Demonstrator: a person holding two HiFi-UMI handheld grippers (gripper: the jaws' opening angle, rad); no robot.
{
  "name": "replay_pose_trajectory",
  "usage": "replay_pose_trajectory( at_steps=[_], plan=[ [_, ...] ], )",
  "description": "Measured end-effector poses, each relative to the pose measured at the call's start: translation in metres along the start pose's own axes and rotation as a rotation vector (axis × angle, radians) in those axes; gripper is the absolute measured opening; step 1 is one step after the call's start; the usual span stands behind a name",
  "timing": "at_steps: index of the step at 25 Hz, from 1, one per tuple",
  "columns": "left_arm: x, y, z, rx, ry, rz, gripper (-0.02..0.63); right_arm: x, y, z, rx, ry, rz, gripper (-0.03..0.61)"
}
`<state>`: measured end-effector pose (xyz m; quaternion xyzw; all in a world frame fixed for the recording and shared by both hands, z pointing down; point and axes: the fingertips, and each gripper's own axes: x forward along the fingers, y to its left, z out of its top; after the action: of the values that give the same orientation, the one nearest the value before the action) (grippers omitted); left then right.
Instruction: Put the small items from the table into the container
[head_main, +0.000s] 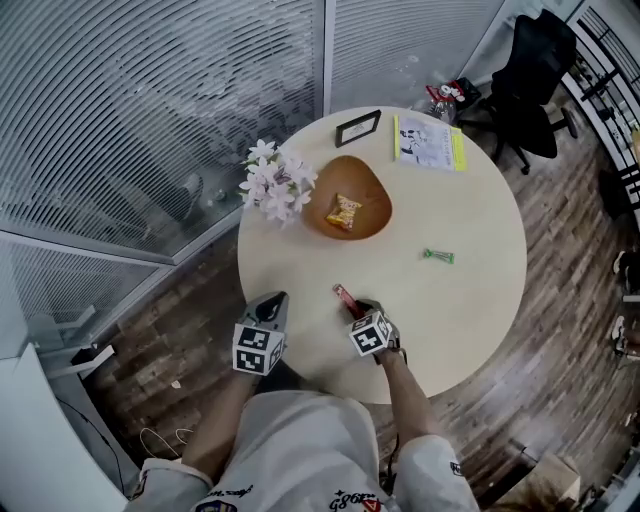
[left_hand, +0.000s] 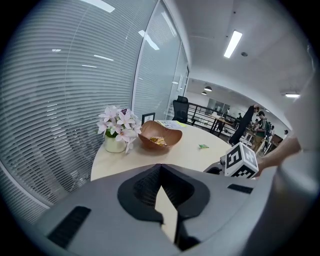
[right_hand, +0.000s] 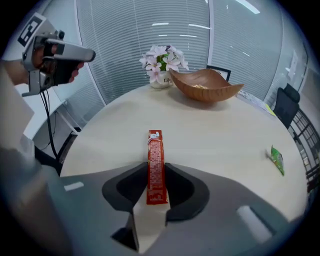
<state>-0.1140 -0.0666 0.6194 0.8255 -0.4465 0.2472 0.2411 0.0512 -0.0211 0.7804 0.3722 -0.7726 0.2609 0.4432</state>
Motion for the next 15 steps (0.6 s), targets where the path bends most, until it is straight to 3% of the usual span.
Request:
replay_pose_trajectory(
  at_steps=[5,10,15],
  plan=[
    [0.008,-0.003,0.006,-0.005,-0.012,-0.020,0.005,-0.017,-0.006,0.034,0.044,-0.101,0.004,0.104],
    [0.013,0.004,0.012,-0.007,-0.017,-0.030,0.005,-0.037,-0.034,0.104,0.125,-0.265,-0.028,0.104],
    [0.011,0.012,0.012,-0.019,-0.013,-0.025,0.005,-0.046,-0.090,0.181,0.238,-0.355,-0.140,0.105]
  ],
)
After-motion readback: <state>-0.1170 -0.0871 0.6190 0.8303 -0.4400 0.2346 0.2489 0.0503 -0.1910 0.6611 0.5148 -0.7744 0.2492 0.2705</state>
